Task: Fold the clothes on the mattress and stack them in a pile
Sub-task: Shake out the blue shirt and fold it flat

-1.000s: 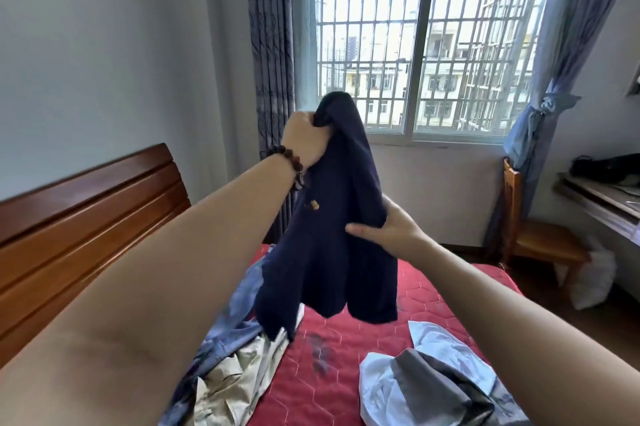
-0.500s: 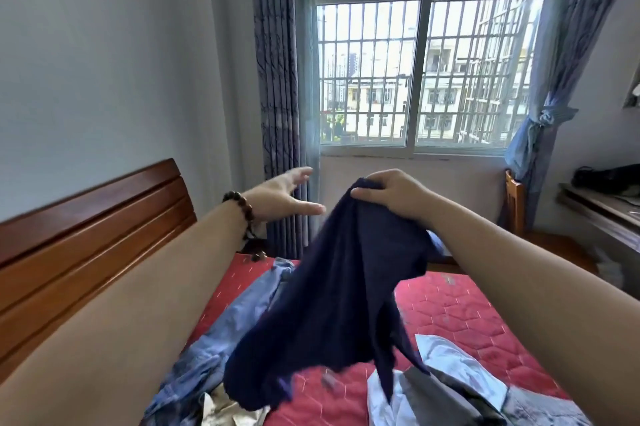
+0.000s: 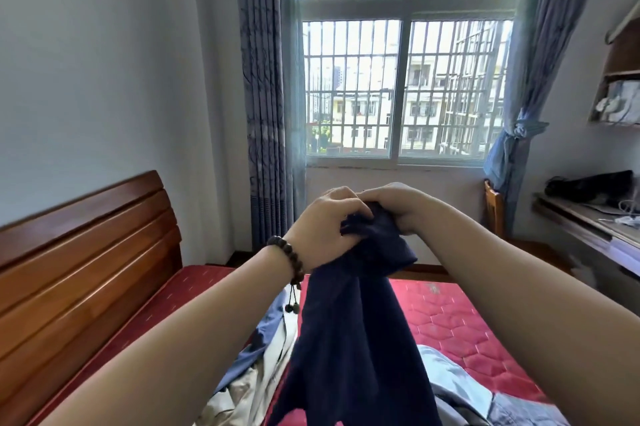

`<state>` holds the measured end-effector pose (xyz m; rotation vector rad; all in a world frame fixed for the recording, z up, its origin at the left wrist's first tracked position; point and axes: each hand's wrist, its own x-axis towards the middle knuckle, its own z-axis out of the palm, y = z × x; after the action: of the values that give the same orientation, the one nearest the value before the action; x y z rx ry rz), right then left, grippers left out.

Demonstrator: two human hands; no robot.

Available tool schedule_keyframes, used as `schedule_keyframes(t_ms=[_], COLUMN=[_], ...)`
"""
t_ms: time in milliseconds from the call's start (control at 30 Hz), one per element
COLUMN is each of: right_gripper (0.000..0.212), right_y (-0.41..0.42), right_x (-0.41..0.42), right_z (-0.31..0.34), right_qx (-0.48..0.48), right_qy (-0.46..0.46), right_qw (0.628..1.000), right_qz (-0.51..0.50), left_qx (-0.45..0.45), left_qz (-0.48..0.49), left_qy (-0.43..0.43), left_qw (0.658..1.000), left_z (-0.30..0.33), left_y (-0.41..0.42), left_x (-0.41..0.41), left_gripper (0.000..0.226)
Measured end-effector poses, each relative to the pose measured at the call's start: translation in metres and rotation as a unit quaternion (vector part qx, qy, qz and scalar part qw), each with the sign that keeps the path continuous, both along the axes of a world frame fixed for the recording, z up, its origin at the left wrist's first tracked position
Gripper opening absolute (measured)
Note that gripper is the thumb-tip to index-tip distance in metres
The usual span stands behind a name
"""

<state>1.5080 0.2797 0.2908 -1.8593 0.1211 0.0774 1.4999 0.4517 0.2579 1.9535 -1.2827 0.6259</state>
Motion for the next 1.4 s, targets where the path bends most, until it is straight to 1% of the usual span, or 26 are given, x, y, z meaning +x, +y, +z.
schedule_keyframes(t_ms=[67, 100, 133, 200, 233, 267, 300, 333, 400, 433, 500, 567, 633, 700, 733, 800, 833, 867, 933, 1033, 1100, 1167, 1200, 1233, 1300, 1400], right_gripper=[0.037, 0.048, 0.061, 0.083, 0.09, 0.092, 0.086, 0.074, 0.043, 0.036, 0.035, 0.026, 0.015, 0.013, 0.015, 0.02, 0.024, 0.028, 0.033, 0.036, 0.034, 0.032, 0.028, 0.022, 0.014, 0.02], right_y=[-0.003, -0.006, -0.01, -0.017, -0.019, -0.018, -0.016, -0.013, -0.008, -0.006, -0.007, -0.012, -0.018, -0.024, -0.026, -0.029, -0.03, -0.03, -0.026, -0.019, -0.022, -0.033, -0.037, -0.041, -0.042, -0.039], right_x=[-0.004, -0.006, -0.006, -0.009, -0.011, -0.015, -0.018, -0.018, -0.016, -0.016, -0.012, -0.01, -0.007, -0.004, -0.003, -0.003, -0.002, -0.001, -0.001, -0.002, -0.005, -0.01, -0.011, -0.01, -0.009, -0.006], right_z=[0.0, -0.001, -0.003, -0.004, -0.005, -0.006, -0.007, -0.009, -0.015, -0.018, -0.022, -0.022, -0.022, -0.02, -0.017, -0.009, -0.005, -0.003, 0.0, 0.007, 0.013, 0.015, 0.013, 0.01, 0.005, 0.007], right_qx=[-0.011, 0.014, 0.078, 0.225, 0.273, 0.297, 0.305, 0.297, 0.259, 0.237, 0.204, 0.177, 0.138, 0.085, 0.042, -0.086, -0.135, -0.157, -0.148, -0.056, 0.012, 0.018, 0.005, -0.008, 0.006, 0.068], right_qy=[-0.007, -0.014, -0.013, -0.012, -0.013, -0.024, -0.041, -0.066, -0.129, -0.155, -0.189, -0.203, -0.214, -0.211, -0.2, -0.173, -0.168, -0.172, -0.195, -0.195, -0.146, -0.085, -0.072, -0.079, -0.136, -0.22], right_qw=[1.0, 0.999, 0.996, 0.973, 0.956, 0.945, 0.939, 0.938, 0.942, 0.947, 0.954, 0.96, 0.966, 0.974, 0.979, 0.981, 0.976, 0.972, 0.968, 0.978, 0.988, 0.985, 0.982, 0.983, 0.987, 0.972], right_qz=[-0.022, -0.04, -0.038, 0.053, 0.102, 0.132, 0.151, 0.164, 0.168, 0.154, 0.112, 0.076, 0.047, 0.02, 0.01, -0.011, -0.025, -0.04, -0.063, -0.052, 0.039, 0.149, 0.174, 0.166, 0.084, -0.044], left_qx=[-0.026, -0.044, -0.071, -0.159, -0.207, -0.247, -0.276, -0.292, -0.303, -0.303, -0.299, -0.291, -0.256, -0.209, -0.181, -0.122, -0.103, -0.094, -0.081, -0.054, -0.059, -0.095, -0.122, -0.143, -0.133, -0.01], left_qz=[0.015, 0.033, 0.055, 0.067, 0.066, 0.067, 0.065, 0.061, 0.048, 0.043, 0.038, 0.034, 0.041, 0.047, 0.05, 0.064, 0.066, 0.063, 0.062, 0.095, 0.095, 0.084, 0.069, 0.046, -0.001, -0.002], left_qy=[0.032, 0.061, 0.103, 0.221, 0.28, 0.331, 0.369, 0.395, 0.428, 0.436, 0.434, 0.424, 0.409, 0.402, 0.395, 0.361, 0.344, 0.33, 0.293, 0.244, 0.255, 0.288, 0.317, 0.345, 0.37, 0.344], left_qw=[0.999, 0.997, 0.991, 0.96, 0.935, 0.908, 0.885, 0.869, 0.85, 0.846, 0.849, 0.857, 0.875, 0.89, 0.899, 0.922, 0.931, 0.937, 0.951, 0.964, 0.961, 0.949, 0.938, 0.927, 0.919, 0.939], left_z=[0.006, 0.009, 0.013, 0.02, 0.024, 0.029, 0.032, 0.036, 0.04, 0.042, 0.045, 0.047, 0.05, 0.051, 0.051, 0.053, 0.054, 0.054, 0.056, 0.051, 0.046, 0.042, 0.04, 0.039, 0.038, 0.041], left_y=[-0.004, -0.005, -0.007, -0.008, -0.009, -0.008, -0.008, -0.007, -0.006, -0.005, 0.0, 0.01, 0.025, 0.042, 0.05, 0.063, 0.069, 0.073, 0.079, 0.084, 0.087, 0.091, 0.094, 0.097, 0.103, 0.109], left_x=[0.004, 0.007, 0.009, 0.016, 0.02, 0.023, 0.028, 0.03, 0.033, 0.035, 0.04, 0.05, 0.059, 0.071, 0.077, 0.085, 0.088, 0.089, 0.09, 0.093, 0.095, 0.096, 0.096, 0.095, 0.092, 0.09], left_gripper=[0.008, 0.004, 0.011, 0.024, 0.028, 0.03, 0.031, 0.031, 0.028, 0.027, 0.026, 0.019, 0.01, 0.009, 0.011, 0.013, 0.01, 0.005, 0.011, 0.016, 0.016, 0.016, 0.016, 0.016, 0.017, 0.005])
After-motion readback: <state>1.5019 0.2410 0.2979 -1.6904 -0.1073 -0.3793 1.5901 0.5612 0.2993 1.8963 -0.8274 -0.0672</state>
